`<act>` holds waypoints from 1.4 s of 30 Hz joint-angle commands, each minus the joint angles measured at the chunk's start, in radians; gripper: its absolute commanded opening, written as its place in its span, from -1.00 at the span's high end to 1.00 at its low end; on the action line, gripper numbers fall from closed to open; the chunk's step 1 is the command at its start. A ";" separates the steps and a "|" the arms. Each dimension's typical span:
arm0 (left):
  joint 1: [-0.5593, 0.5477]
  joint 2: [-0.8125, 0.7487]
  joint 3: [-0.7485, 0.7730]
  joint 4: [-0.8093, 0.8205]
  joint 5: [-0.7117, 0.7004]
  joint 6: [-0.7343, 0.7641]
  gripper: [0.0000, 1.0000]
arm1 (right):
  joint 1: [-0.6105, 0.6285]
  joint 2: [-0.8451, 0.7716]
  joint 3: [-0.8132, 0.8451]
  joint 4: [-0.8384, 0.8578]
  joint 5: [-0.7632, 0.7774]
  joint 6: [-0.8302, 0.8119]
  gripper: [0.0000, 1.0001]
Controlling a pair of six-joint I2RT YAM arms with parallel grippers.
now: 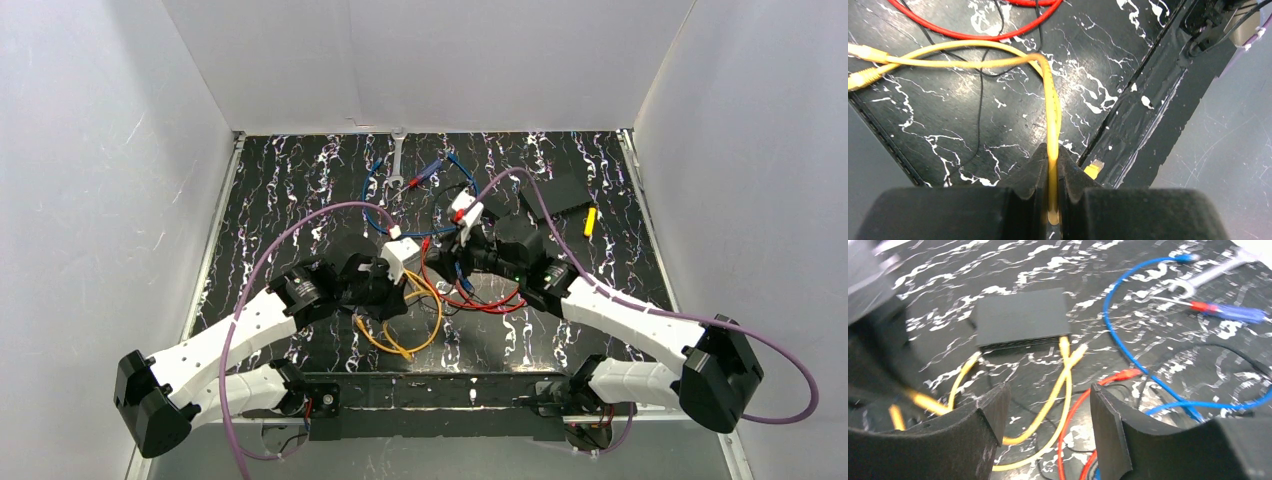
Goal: Insert the plug into the switch port
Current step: Pick up the connector from the center of the board.
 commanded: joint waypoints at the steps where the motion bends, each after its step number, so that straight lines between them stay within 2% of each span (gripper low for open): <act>1: -0.022 -0.014 -0.021 -0.004 0.004 -0.022 1.00 | -0.007 0.070 0.110 -0.076 0.253 0.071 -0.34; 8: -0.025 0.013 -0.014 -0.005 0.005 -0.017 1.00 | -0.011 0.272 0.217 -0.117 0.282 0.127 -0.30; 19: -0.027 0.014 -0.010 -0.005 0.005 -0.008 1.00 | -0.011 0.552 0.349 -0.026 0.131 0.232 -0.19; 25: -0.027 0.016 -0.005 -0.005 0.011 -0.007 1.00 | -0.007 0.671 0.426 -0.032 0.087 0.267 -0.10; 31: -0.027 0.011 -0.004 -0.004 0.013 -0.008 1.00 | 0.023 0.752 0.473 -0.039 0.149 0.285 -0.04; 42: -0.028 -0.001 -0.005 -0.001 0.017 -0.012 1.00 | 0.058 0.820 0.490 -0.040 0.290 0.292 0.25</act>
